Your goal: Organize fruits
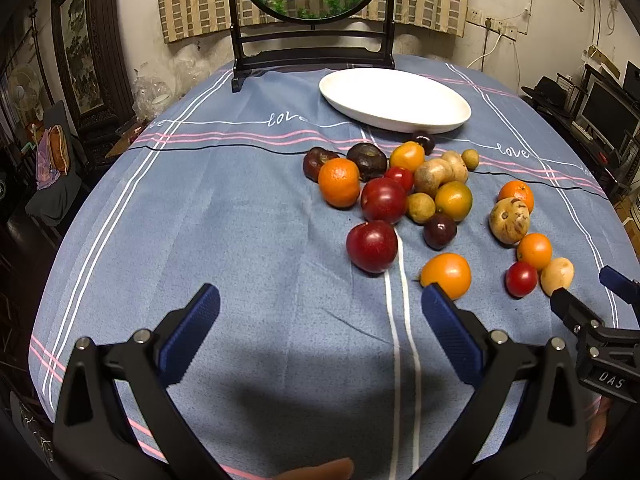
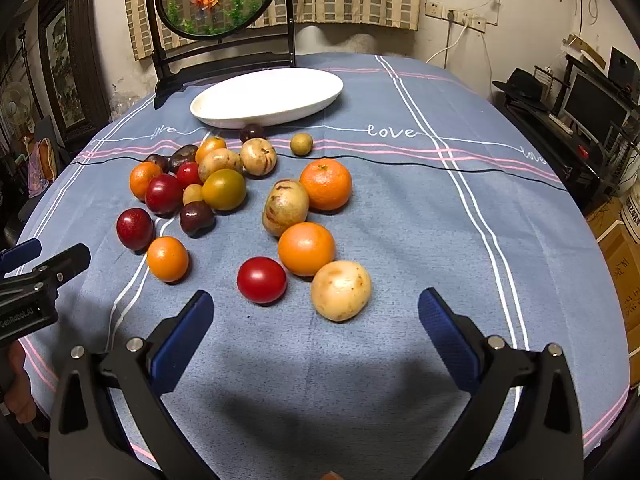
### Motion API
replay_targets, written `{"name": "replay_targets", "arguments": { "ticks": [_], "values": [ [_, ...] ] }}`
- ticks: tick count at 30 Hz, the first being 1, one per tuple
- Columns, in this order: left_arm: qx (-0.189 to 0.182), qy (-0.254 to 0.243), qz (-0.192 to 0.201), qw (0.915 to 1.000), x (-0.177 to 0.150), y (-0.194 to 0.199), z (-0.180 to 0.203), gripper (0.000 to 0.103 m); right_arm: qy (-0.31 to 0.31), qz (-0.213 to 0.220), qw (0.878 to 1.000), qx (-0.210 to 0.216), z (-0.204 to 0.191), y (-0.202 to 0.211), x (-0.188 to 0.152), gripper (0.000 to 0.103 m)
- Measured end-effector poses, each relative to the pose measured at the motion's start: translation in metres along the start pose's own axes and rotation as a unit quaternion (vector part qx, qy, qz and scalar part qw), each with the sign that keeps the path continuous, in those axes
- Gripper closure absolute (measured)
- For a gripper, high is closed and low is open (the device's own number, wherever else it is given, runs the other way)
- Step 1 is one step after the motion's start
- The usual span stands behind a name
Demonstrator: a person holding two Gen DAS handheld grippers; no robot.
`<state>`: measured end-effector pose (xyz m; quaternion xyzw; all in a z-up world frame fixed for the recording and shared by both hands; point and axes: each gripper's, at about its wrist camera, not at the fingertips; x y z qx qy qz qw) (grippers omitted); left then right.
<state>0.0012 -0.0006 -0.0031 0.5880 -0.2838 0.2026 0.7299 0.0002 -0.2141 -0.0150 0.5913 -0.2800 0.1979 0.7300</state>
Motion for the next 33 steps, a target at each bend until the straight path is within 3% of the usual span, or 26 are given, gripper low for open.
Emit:
{"name": "replay_targets", "arguments": {
  "ticks": [33],
  "values": [
    [-0.002,0.003,-0.003,1.0000,-0.0005,-0.0013,0.0001,0.002,0.000,-0.001,1.000,0.004,0.0005,-0.0009,-0.0015,0.001]
  ]
}}
Point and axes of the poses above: each gripper's, at about its wrist camera, not at the fingertips, and y roughly against the way its jaws point, z to its right, x to its top, and after that the axes turned 13 degrees about -x, right-handed
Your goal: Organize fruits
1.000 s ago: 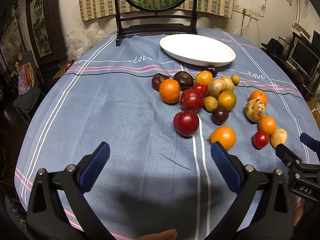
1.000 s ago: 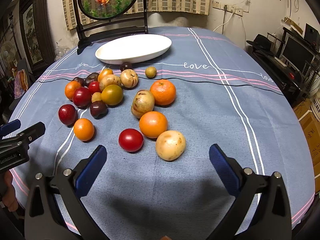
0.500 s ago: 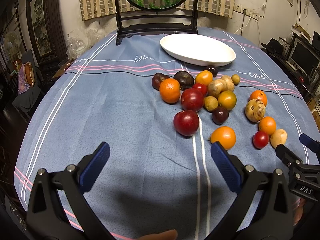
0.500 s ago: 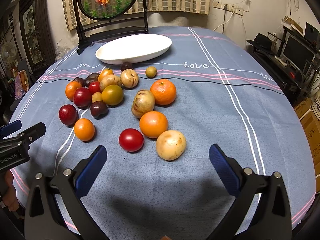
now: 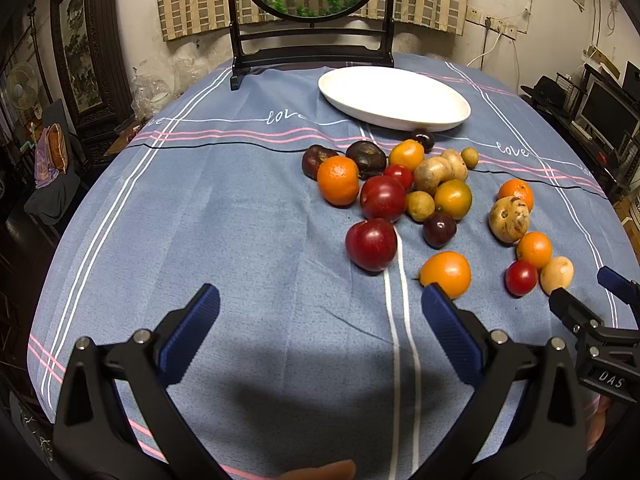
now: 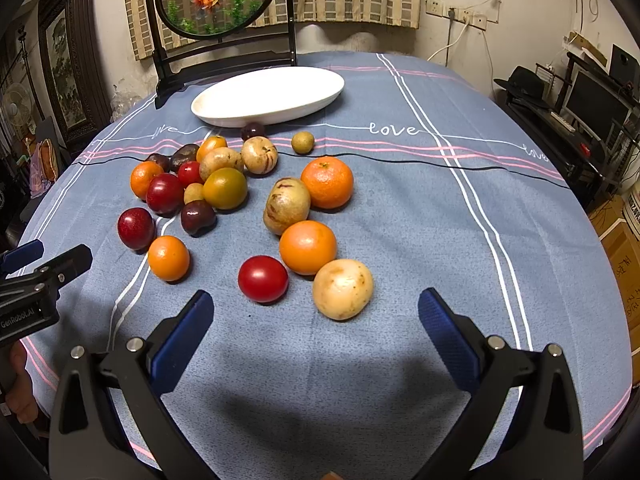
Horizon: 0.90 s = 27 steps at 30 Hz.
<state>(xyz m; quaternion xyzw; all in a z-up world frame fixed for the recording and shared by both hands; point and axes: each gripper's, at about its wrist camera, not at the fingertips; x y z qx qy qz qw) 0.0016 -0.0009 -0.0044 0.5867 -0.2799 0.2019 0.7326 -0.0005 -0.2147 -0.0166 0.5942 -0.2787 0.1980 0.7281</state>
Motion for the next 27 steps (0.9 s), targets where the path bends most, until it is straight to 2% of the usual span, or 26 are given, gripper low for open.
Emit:
{"name": "replay_targets", "arguments": {
  "ticks": [27],
  "values": [
    [-0.002,0.000,-0.003,1.0000,-0.0007,-0.0025,0.0012,0.002,0.001,-0.004,1.000,0.002,0.0000,-0.0004,-0.0009,0.001]
  ]
}}
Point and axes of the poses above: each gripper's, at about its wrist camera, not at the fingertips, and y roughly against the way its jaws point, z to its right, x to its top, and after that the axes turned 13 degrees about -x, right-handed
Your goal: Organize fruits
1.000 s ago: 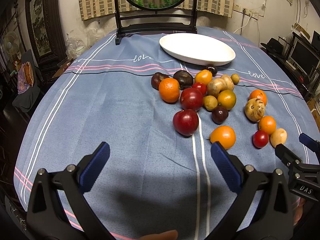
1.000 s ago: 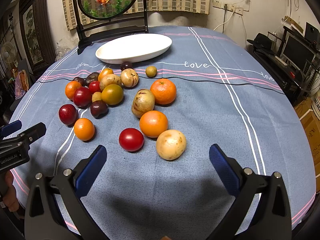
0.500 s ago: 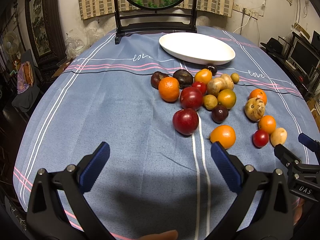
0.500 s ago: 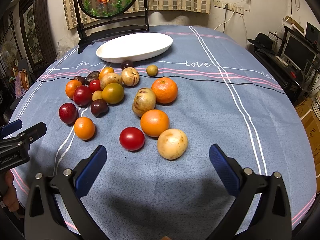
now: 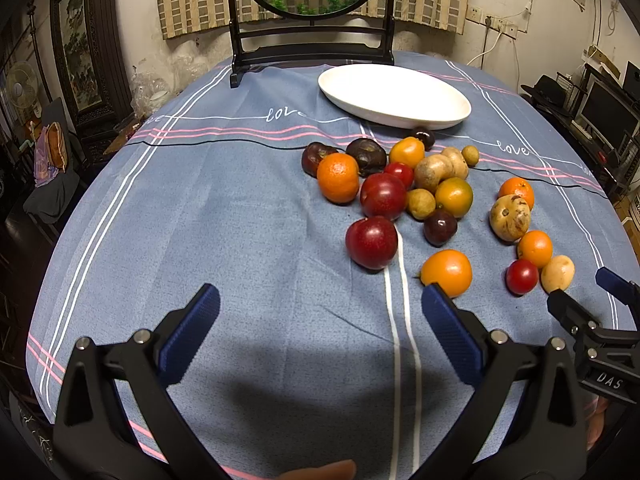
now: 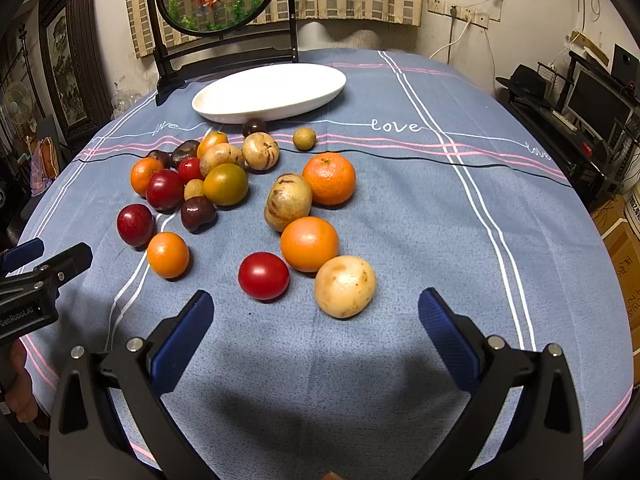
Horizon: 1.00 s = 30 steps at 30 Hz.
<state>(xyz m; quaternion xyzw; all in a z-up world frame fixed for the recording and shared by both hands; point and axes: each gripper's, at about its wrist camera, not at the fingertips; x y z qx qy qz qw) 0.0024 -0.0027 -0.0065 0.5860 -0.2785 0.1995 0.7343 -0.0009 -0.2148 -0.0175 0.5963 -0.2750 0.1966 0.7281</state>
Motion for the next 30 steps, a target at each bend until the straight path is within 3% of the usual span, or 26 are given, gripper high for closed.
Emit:
{"name": "replay_targets", "arguments": {
  "ticks": [17,25,28,30],
  "values": [
    [0.015,-0.005,-0.013,0.9998,0.000,-0.008,-0.001,0.002,0.000,-0.012,1.000,0.013,0.001,-0.006,-0.001,0.001],
    [-0.026,-0.029,-0.025,0.9989,0.000,-0.022,-0.001,0.002,0.014,-0.042,0.999,0.025,0.006,-0.023,0.001,0.001],
    [-0.029,-0.034,-0.026,0.9987,0.002,-0.025,-0.002,0.002,0.033,-0.042,0.998,0.026,0.006,-0.026,0.005,0.005],
    [-0.031,-0.035,-0.033,0.9983,0.004,-0.029,-0.004,0.002,0.051,-0.045,0.997,0.021,0.005,-0.031,0.008,0.013]
  ]
}}
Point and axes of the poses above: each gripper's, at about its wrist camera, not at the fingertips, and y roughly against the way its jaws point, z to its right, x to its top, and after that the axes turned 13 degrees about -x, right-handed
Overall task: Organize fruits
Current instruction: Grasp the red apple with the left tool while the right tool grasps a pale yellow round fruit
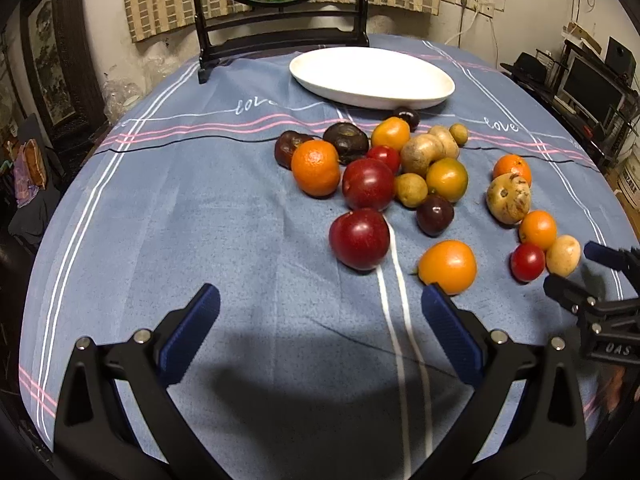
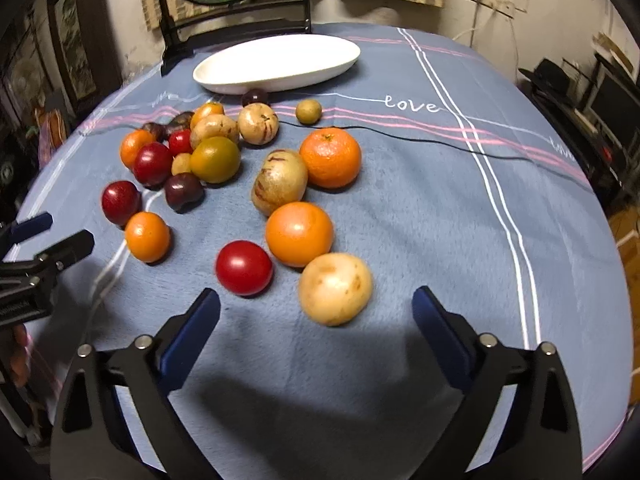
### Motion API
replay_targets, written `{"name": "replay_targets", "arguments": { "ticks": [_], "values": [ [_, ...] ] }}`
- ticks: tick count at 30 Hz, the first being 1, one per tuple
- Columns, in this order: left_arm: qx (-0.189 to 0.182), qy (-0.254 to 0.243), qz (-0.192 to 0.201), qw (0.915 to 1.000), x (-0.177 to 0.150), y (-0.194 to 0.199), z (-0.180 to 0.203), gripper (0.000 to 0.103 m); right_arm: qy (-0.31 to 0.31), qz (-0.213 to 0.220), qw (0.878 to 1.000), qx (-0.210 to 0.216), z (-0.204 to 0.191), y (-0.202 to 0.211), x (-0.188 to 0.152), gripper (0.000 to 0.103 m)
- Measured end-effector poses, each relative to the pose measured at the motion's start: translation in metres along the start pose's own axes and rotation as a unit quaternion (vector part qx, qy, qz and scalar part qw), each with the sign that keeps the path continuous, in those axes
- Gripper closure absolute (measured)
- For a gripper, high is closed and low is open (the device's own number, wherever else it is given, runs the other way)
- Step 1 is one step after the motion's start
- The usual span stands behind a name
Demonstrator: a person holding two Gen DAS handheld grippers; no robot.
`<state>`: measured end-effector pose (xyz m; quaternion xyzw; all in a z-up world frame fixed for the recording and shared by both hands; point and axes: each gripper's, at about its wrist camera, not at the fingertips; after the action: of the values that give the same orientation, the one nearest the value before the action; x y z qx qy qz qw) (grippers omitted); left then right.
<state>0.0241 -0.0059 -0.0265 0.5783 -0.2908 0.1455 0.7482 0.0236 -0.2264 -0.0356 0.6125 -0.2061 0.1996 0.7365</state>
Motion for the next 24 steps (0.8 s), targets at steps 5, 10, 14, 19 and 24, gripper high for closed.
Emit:
{"name": "replay_targets", "arguments": {
  "ticks": [5,10,14,19,24],
  "values": [
    [-0.005,-0.002,-0.008,1.0000,0.005,-0.008,-0.006,0.002,0.025,-0.005,1.000,0.002,0.003,-0.008,0.005,0.019],
    [-0.009,-0.011,-0.006,0.9999,0.011,-0.010,-0.009,0.002,0.043,-0.010,0.999,0.009,0.007,-0.010,0.005,0.030],
    [-0.008,-0.019,-0.006,0.9998,0.016,-0.013,-0.010,0.002,0.045,-0.007,0.999,0.018,0.015,-0.008,0.003,0.031],
    [-0.007,-0.017,-0.010,0.9998,0.020,-0.020,-0.010,0.002,0.048,-0.022,0.998,0.022,0.017,-0.015,0.003,0.044],
    [-0.005,-0.015,-0.014,0.9998,0.022,-0.025,-0.011,0.002,0.055,-0.022,0.998,0.021,0.013,-0.023,0.008,0.054]
  ]
}}
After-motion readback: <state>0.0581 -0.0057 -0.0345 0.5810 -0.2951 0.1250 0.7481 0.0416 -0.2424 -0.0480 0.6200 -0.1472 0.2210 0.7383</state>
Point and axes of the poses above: each gripper's, at about its wrist camera, not at the fingertips, and y roughly against the way its jaws point, z to its right, x to its top, and after that the axes turned 13 degrees about -x, right-handed
